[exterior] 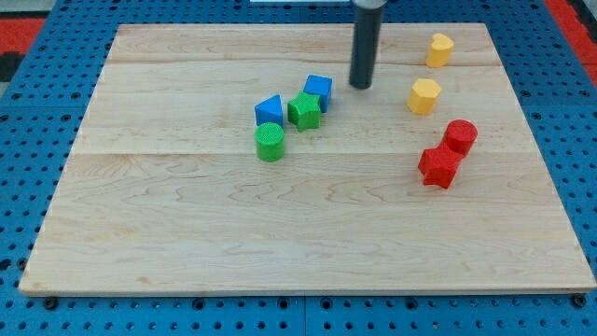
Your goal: Move the green star into the triangle
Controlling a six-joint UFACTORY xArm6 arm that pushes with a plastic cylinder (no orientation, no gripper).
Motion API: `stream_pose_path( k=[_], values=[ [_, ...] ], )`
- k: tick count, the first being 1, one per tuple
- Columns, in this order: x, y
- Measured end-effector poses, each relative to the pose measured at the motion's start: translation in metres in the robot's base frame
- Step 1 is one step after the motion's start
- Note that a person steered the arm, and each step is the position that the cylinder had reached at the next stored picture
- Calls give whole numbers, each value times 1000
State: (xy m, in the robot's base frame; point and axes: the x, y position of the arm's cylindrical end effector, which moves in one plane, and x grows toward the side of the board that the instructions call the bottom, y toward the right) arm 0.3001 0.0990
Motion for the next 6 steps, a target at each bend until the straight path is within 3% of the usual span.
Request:
stream_pose_path(
  k=[2,6],
  values=[
    [68,-85],
    [67,-58]
  ],
)
